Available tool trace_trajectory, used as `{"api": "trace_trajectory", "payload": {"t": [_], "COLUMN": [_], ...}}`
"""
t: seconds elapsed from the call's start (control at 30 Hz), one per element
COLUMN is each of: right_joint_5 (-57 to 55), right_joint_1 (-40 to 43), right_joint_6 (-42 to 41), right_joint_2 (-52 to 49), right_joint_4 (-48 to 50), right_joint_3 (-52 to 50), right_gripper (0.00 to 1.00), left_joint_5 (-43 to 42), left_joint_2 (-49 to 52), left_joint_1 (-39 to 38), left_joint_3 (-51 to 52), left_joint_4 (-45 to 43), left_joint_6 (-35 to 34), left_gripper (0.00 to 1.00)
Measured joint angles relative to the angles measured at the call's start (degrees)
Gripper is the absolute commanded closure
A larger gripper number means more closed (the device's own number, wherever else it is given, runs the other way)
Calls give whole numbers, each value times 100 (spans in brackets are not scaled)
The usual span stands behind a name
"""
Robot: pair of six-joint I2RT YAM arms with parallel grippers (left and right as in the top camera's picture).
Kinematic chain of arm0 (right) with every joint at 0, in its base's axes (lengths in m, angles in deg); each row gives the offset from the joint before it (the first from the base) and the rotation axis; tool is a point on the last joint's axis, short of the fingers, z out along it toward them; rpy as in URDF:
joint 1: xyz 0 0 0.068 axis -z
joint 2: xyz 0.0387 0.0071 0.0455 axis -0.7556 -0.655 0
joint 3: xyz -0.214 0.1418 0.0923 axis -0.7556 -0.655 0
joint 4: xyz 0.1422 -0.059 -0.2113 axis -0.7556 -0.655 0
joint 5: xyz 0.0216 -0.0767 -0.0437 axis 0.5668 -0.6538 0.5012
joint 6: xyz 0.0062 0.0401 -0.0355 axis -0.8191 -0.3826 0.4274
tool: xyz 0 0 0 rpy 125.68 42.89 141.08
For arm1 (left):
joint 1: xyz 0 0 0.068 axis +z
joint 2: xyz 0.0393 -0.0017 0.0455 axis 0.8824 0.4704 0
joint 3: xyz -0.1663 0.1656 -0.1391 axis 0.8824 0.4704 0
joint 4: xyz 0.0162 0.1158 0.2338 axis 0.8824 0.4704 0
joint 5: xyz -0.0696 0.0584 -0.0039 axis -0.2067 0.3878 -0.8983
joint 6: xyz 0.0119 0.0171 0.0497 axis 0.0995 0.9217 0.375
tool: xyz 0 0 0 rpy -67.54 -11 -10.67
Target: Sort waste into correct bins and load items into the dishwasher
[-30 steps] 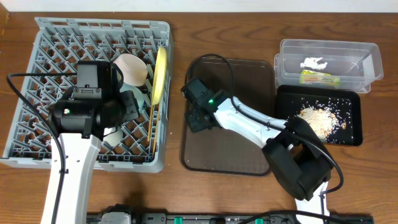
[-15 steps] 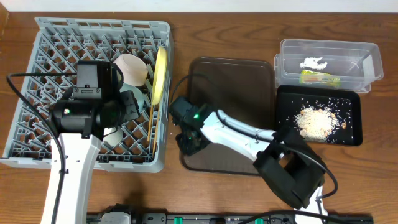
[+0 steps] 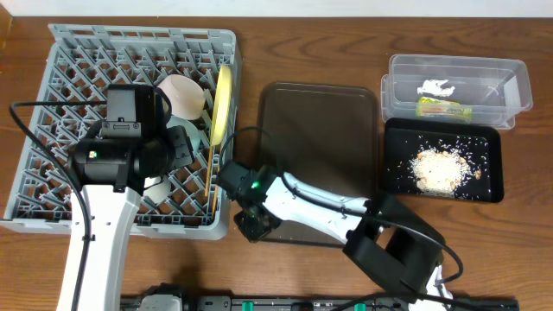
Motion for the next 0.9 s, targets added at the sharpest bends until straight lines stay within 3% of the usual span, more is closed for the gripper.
{"api": "trace_trajectory", "payload": {"t": [0.3,0.47,0.53,0.6,0.7,0.8,0.9], "right_joint_5": [-170,-597,-811,-1021,-1202,-1266,-1137], "right_joint_1": [-127,96,299,581,1088,1751,2509], "right_joint_6": [-20,-61,-72,-103,-105,-157,-26], "right_joint_2": [2,114,306,647,1287,1821,2079], "right_joint_4": [-321,-520,-527,-531,-527,-516,-476], "right_joint_3": [0,-11,-22,-31,-31,-31,-28], "right_gripper": [85,79,77,63,52,34,25], "left_joint_5": [0,0,2,0,0,0,0], "left_joint_2": [0,0,0,0,0,0,28], "left_joint_1": [0,0,0,0,0,0,-20], "left_joint_3": [0,0,0,0,0,0,0], "left_joint_4": [2,2,2,2,0,-90,-188], "left_joint_6": [2,-4,-2,4,-37,-35,33], "left_gripper": [83,72,63,49,33,25,23]}}
